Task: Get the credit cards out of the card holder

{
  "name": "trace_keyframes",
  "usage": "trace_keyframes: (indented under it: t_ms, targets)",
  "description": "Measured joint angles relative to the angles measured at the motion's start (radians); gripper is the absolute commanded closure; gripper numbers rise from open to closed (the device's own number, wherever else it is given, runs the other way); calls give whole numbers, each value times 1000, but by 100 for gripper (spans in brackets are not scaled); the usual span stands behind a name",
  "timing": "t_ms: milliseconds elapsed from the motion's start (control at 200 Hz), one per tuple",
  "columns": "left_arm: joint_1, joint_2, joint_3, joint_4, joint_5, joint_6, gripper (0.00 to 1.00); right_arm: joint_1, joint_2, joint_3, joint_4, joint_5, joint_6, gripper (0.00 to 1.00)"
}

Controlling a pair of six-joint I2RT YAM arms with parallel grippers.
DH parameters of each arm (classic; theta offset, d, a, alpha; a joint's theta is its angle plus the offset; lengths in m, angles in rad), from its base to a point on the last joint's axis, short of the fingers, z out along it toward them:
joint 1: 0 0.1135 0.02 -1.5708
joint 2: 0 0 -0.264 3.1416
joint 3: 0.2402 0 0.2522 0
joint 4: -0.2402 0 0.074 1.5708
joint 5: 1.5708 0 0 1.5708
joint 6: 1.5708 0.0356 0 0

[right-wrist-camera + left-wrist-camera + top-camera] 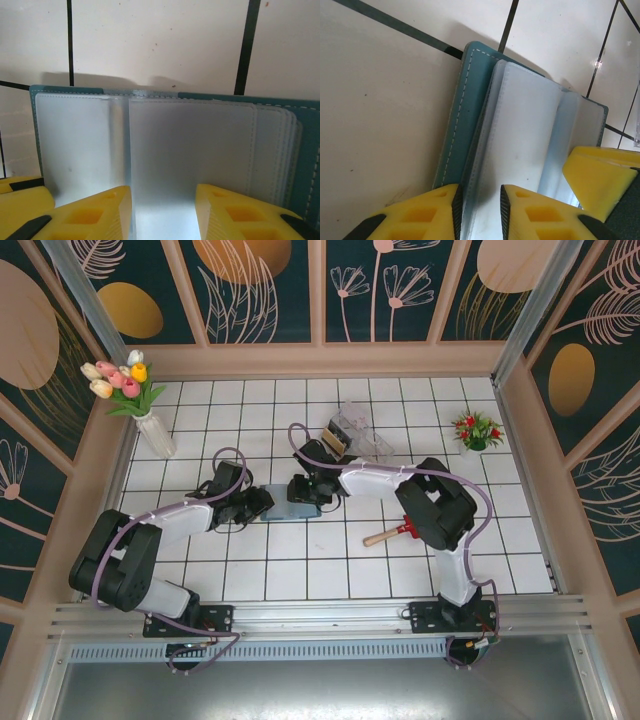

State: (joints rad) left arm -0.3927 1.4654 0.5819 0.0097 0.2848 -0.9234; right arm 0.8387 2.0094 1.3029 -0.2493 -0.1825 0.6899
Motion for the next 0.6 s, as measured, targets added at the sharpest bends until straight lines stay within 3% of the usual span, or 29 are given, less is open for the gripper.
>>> trace_keyframes:
  t_ms: [275, 601]
  targets:
    - [0, -12, 2, 13, 39, 7, 87, 0, 4, 3, 2, -9, 0, 61]
    - [1, -19, 3, 80, 111, 6, 94, -3, 8, 3, 14, -21, 0, 67]
